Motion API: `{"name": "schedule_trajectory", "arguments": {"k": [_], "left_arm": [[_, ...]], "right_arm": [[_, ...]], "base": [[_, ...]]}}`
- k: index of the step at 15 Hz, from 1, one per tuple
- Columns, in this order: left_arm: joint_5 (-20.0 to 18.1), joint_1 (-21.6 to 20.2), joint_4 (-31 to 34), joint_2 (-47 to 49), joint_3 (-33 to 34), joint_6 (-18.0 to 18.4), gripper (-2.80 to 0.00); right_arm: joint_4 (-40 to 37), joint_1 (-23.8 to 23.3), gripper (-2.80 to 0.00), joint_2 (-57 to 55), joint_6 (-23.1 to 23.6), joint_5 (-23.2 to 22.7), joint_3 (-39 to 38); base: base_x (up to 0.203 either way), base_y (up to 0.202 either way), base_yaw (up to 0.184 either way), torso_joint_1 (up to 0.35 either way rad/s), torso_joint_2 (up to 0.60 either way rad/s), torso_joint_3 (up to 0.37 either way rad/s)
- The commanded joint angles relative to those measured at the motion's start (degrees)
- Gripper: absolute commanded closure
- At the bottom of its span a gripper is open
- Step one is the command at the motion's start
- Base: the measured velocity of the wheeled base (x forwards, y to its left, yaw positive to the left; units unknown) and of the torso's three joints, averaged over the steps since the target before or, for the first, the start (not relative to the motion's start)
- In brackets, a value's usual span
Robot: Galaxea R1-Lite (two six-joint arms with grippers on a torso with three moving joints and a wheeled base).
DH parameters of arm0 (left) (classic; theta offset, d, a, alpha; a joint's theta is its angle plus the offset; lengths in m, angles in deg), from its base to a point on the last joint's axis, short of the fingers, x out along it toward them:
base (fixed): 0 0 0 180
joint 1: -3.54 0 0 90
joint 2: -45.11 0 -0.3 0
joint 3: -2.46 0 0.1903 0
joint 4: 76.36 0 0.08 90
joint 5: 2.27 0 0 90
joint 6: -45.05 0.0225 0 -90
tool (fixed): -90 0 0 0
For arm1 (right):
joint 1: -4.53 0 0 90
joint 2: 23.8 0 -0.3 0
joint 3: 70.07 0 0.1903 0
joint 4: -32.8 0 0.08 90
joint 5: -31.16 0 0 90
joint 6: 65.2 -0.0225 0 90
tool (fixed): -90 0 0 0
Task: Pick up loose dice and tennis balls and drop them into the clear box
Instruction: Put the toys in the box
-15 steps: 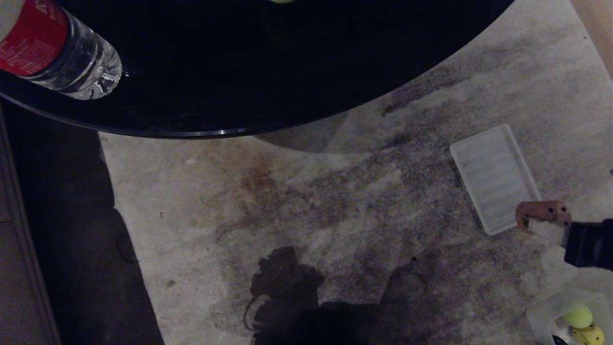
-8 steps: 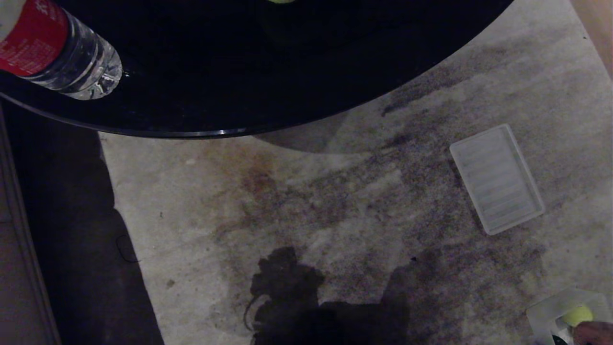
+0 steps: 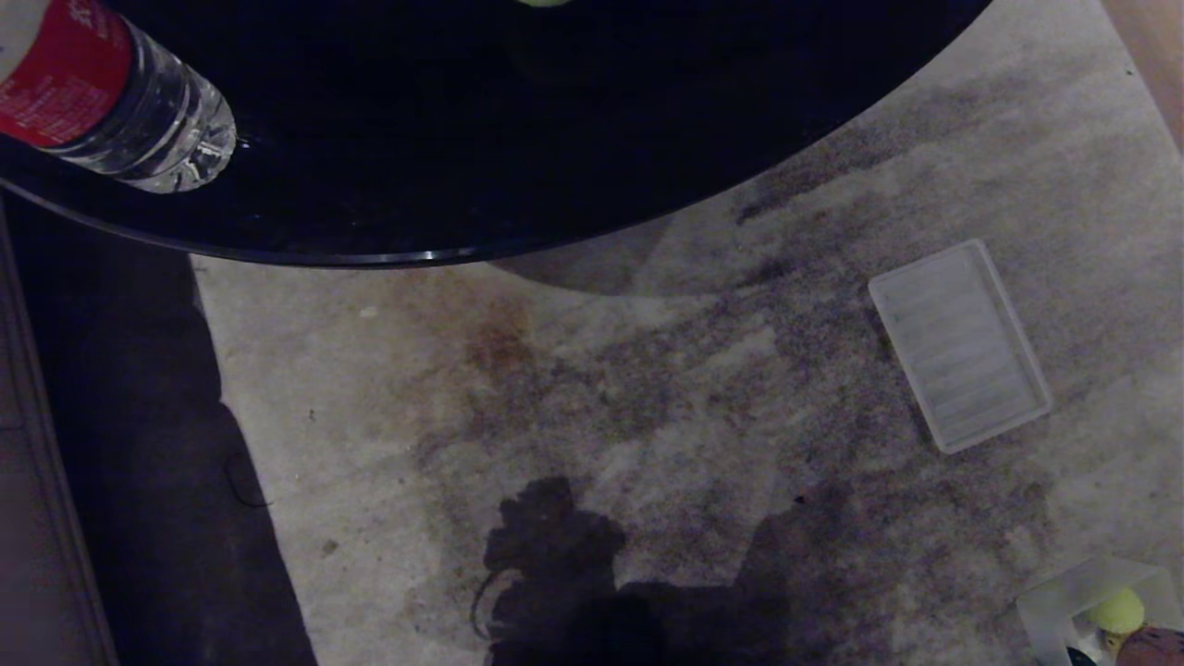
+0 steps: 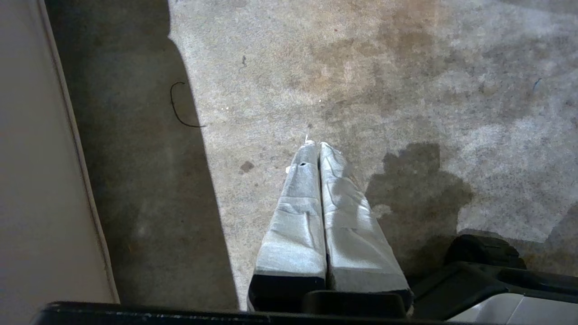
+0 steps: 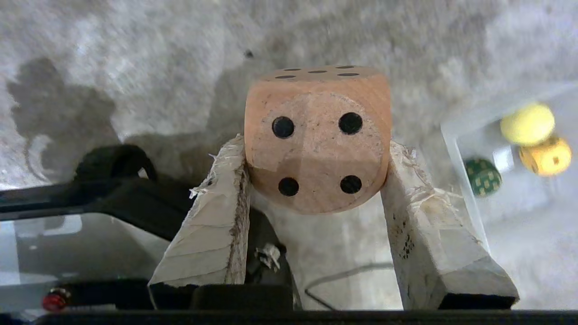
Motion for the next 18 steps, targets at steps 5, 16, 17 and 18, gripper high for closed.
{"name": "schedule_trajectory", "arguments": {"k": [5,16,17,18], "left_arm": [[0.0,0.0,0.0,0.1,0.1,0.0,0.0],[0.0,0.0,0.0,0.1,0.1,-0.1,0.0],[0.0,0.0,0.0,0.1,0.1,0.0,0.0],[0.0,0.0,0.0,0.1,0.1,0.0,0.0]], "right_arm": [[-2.9,4.4,0.0,11.9,-0.2,-0.3,0.7],[-2.6,4.8,0.0,16.6,-2.9,-2.5,0.6],[-2.7,4.8,0.0,16.6,-2.7,-2.5,0.7],[-2.8,4.8,0.0,16.6,-2.7,-2.4,0.7]], "base": [[0.0,0.0,0.0,0.0,0.0,0.0],[0.0,0.0,0.0,0.0,0.0,0.0],[0.0,0.0,0.0,0.0,0.0,0.0],[0.0,0.0,0.0,0.0,0.0,0.0]]}}
